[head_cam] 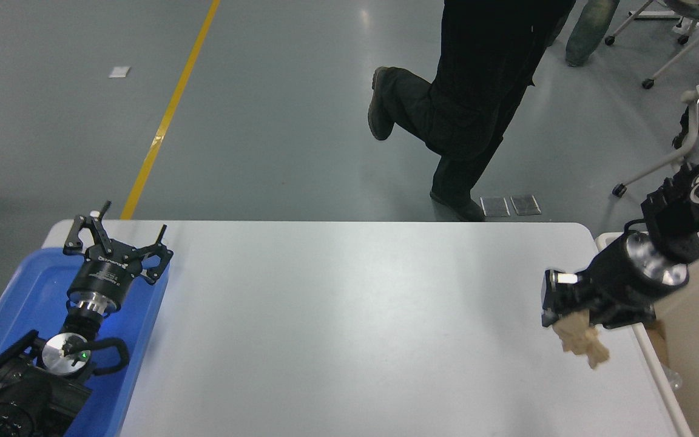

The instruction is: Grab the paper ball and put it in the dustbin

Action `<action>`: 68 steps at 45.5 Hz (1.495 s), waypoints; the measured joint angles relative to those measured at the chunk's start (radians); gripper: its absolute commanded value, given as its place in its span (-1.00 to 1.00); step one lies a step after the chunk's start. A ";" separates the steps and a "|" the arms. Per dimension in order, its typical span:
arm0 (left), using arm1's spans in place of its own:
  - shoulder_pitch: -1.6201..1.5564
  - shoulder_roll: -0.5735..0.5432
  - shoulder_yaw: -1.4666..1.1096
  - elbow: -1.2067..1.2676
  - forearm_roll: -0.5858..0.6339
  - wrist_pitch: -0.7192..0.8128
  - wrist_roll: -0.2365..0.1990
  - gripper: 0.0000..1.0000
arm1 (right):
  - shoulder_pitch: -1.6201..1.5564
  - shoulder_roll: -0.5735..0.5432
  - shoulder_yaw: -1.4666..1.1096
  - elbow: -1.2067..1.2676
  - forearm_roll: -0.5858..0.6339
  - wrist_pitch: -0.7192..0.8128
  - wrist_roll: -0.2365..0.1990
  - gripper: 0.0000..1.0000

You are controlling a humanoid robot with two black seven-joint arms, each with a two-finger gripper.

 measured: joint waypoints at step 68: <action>0.003 0.000 -0.003 0.000 0.000 0.000 -0.001 0.99 | -0.254 -0.046 -0.160 -0.601 -0.022 0.007 0.165 -1.00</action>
